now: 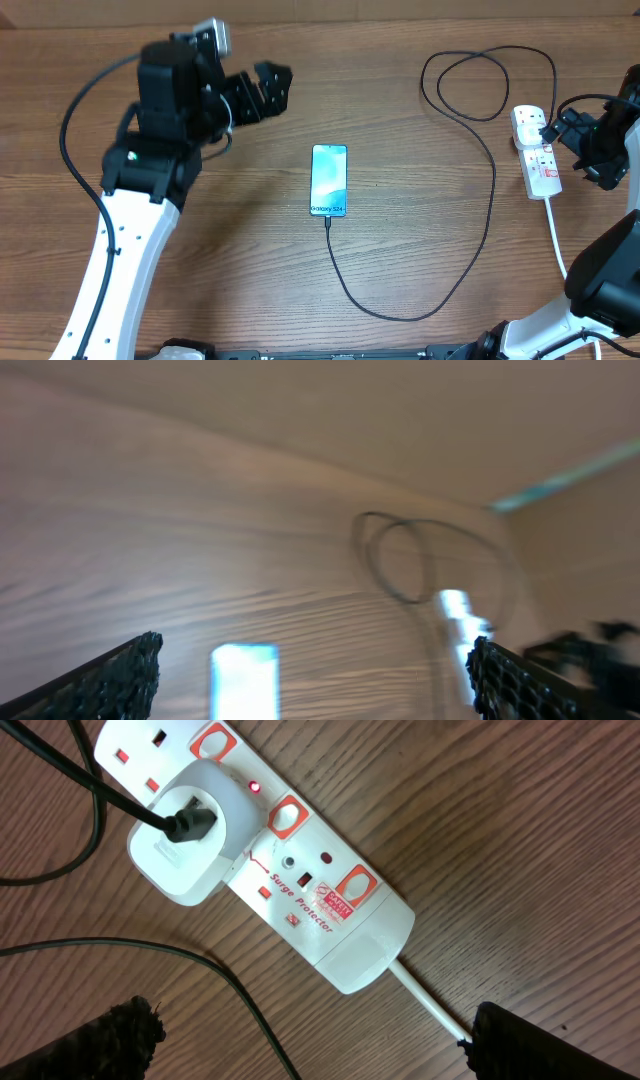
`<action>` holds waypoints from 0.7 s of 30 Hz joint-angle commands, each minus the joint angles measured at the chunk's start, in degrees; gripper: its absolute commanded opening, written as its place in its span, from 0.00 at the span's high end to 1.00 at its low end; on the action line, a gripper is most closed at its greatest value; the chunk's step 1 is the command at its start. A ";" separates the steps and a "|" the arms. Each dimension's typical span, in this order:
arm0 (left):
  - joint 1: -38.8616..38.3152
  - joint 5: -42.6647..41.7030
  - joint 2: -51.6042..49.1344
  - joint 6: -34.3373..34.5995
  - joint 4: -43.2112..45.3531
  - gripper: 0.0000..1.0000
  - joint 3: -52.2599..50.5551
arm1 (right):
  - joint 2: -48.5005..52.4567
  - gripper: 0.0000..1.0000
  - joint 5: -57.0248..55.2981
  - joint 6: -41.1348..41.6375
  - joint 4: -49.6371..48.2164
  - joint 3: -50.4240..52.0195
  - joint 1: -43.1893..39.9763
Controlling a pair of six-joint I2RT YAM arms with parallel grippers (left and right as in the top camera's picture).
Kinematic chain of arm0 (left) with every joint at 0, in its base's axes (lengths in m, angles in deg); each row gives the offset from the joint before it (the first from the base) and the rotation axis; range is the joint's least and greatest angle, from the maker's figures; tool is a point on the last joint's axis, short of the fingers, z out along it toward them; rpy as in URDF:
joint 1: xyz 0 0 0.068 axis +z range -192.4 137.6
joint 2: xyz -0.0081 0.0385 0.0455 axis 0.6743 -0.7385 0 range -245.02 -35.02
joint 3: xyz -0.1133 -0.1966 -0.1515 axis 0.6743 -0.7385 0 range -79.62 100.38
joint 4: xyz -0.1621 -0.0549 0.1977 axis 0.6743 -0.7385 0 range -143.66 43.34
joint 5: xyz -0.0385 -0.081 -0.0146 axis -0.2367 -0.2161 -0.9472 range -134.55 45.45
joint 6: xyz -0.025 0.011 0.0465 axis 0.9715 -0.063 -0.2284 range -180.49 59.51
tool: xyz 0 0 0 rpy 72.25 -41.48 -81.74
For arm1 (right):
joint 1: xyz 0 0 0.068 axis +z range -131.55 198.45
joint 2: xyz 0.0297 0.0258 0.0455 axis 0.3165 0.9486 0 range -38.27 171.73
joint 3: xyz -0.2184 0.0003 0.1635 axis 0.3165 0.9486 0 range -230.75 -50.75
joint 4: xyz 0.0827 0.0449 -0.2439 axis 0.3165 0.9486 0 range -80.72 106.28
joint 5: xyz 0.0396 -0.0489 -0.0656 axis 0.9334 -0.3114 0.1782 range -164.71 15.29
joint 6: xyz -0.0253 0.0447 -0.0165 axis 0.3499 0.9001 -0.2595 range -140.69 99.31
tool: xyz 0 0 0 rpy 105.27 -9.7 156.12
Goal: Plug charger to phone and switch on socket
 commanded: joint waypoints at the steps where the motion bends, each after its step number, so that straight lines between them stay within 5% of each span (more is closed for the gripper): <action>1: 0.00 9.25 2.56 -0.24 0.00 0.00 -6.14 | -0.70 0.00 0.28 -0.26 -0.11 -0.66 -0.04; 14: 0.04 14.12 9.22 -1.31 -0.90 0.00 -30.84 | -0.70 0.00 0.28 -0.26 -0.11 -0.66 -0.04; 21: 0.04 12.07 16.17 -1.29 23.17 0.00 -46.75 | -0.70 0.00 0.28 -0.26 -0.11 -0.66 -0.04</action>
